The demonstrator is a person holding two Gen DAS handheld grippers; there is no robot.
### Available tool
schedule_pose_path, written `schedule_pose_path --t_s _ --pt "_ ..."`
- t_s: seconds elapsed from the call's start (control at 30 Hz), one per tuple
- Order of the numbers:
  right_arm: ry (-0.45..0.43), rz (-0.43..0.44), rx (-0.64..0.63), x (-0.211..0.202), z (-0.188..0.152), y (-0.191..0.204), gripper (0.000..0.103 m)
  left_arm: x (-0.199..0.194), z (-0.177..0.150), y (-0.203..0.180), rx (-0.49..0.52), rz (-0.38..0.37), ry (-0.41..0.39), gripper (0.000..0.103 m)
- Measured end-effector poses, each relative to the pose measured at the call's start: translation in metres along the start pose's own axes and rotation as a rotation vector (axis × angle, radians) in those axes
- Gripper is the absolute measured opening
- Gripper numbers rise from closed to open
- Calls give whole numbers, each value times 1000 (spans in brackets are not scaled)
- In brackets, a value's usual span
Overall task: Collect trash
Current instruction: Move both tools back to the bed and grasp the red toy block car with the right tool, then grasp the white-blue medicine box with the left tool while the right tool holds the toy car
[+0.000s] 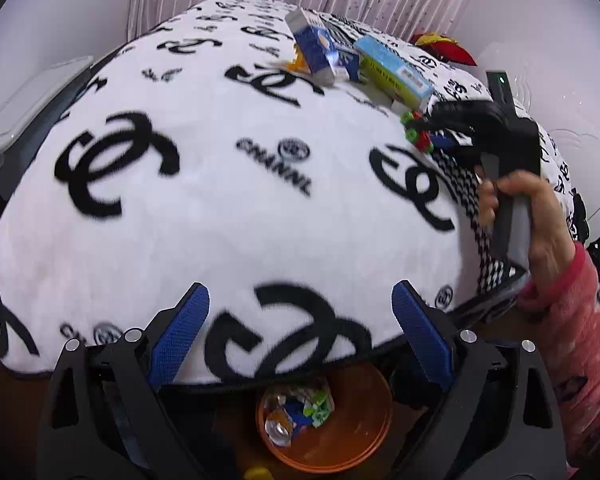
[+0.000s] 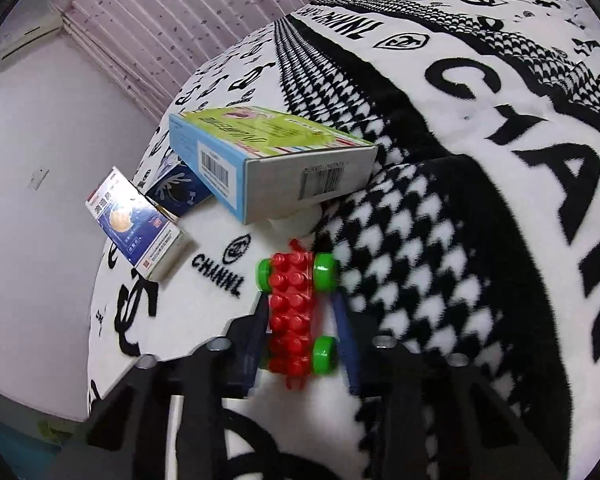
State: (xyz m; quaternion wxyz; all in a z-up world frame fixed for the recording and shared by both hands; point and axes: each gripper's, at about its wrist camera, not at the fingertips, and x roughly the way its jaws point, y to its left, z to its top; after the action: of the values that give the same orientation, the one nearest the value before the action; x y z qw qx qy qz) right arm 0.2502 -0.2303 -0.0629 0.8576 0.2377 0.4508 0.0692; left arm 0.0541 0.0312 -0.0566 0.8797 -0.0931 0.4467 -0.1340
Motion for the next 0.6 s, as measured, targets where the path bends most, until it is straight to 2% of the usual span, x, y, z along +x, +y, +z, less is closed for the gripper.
schedule_pose_path --t_s 0.07,0.1,0.2,0.37,0.43,0.6 --pt "-14 0 -29 -9 -2 0 26 0 8 1 -2 2 -16 90" --pt "-23 3 -50 -15 -5 1 19 1 14 1 -5 0 -28 90" --pt "-40 25 -91 -33 -13 0 19 6 33 1 -15 -6 -63 90" --pt "-65 85 -130 -62 -27 -2 19 24 84 0 -55 -116 -133 90" --pt "-80 109 -162 -78 -35 -1 19 37 108 1 -70 -156 -159 90" --pt "-101 146 -218 -104 -50 -3 19 83 164 0 -81 -182 -185 90"
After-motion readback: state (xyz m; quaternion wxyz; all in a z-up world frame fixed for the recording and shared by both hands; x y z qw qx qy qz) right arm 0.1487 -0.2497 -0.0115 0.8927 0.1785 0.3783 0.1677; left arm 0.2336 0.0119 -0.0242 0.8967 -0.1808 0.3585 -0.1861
